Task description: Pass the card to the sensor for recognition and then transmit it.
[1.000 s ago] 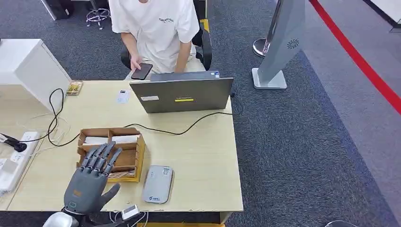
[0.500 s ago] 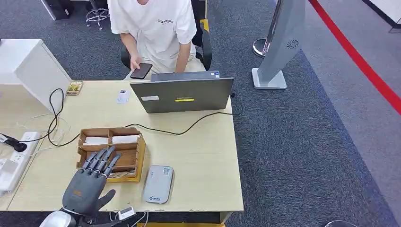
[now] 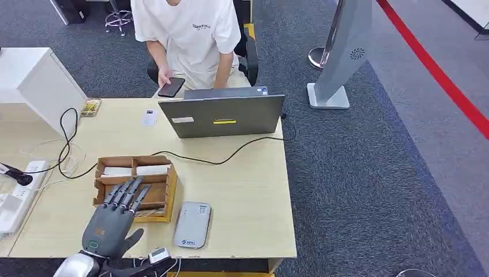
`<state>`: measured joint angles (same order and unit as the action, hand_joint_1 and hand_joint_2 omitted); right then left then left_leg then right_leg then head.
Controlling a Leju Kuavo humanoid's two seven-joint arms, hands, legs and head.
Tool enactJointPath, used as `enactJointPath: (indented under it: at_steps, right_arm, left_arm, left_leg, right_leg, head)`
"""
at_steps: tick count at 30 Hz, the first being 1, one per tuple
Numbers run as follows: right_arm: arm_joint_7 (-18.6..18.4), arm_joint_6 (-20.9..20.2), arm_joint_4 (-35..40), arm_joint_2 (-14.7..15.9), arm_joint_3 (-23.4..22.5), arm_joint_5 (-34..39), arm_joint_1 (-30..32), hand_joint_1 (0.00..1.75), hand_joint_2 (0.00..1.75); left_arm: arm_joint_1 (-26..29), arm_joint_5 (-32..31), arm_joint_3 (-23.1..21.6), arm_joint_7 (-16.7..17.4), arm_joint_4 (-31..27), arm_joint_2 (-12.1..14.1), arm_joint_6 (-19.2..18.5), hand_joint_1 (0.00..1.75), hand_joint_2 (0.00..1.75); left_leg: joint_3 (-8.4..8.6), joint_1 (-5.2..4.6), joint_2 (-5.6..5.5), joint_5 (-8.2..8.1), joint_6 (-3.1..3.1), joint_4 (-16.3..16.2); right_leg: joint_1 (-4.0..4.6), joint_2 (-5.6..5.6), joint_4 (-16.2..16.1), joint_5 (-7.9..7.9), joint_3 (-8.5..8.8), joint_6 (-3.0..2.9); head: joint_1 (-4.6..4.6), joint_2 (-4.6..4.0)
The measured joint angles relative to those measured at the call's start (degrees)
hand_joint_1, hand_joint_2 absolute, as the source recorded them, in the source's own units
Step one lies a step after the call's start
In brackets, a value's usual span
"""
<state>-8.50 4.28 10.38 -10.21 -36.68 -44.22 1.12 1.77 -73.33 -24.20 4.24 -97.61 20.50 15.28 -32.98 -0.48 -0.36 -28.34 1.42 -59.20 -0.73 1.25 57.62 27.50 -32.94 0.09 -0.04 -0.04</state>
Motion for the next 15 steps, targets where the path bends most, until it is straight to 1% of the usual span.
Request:
enactJointPath:
  at_steps: [15]
  right_arm:
    - [0.02, -0.24, 0.0, 0.0, -0.24, -0.35, -0.01, 0.0, 1.75]
  left_arm:
    - [-0.89, -0.79, -0.07, 0.59, 2.01, -1.75, 0.22, 0.0, 1.75]
  left_leg:
    - [0.0, 0.0, 0.0, 0.0, 0.0, 0.0]
  right_leg:
    - [0.0, 0.0, 0.0, 0.0, 0.0, 0.0]
  head:
    - [0.0, 0.0]
